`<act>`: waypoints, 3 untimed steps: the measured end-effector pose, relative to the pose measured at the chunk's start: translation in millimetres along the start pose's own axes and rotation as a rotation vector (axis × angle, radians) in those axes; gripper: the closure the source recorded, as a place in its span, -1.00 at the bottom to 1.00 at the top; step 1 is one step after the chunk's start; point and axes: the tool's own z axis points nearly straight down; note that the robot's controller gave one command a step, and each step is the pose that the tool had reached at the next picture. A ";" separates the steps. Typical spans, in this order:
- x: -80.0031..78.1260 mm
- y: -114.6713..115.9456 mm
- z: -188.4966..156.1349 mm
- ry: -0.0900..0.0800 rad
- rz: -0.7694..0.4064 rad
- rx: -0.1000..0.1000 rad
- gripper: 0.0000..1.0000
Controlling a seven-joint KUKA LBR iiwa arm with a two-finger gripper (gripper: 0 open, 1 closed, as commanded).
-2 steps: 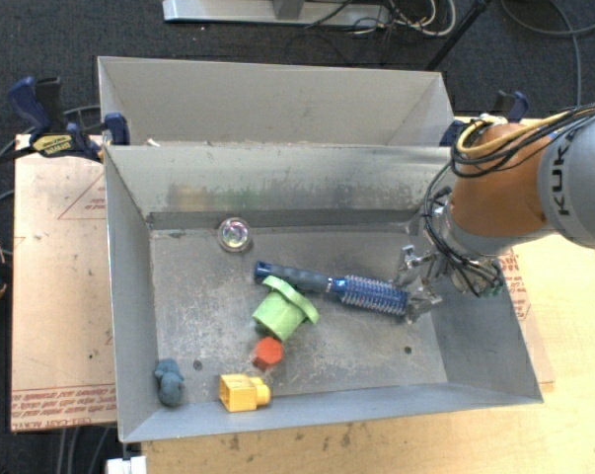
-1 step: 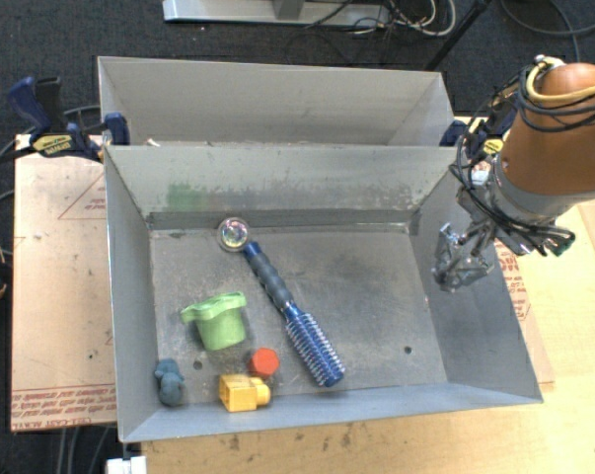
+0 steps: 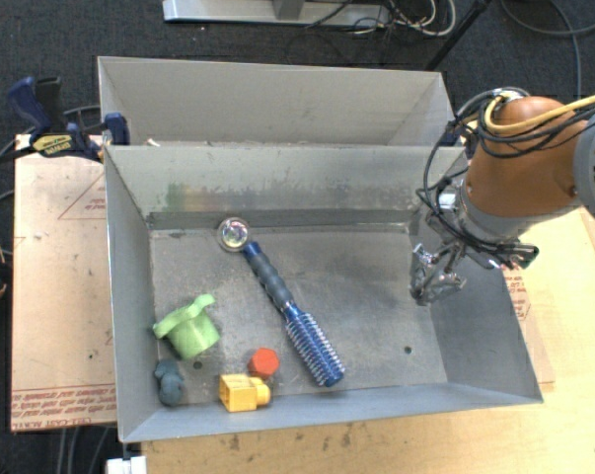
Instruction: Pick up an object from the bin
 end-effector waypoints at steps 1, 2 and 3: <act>-16.9 35.5 -16.5 -0.004 0.339 0.004 1.00; -15.9 34.6 -16.1 -0.003 0.340 0.005 -1.00; -11.9 116.6 -35.5 -0.002 0.389 0.000 -1.00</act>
Offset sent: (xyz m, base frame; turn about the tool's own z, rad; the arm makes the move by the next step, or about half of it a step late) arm -0.0140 0.0342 0.0166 0.3414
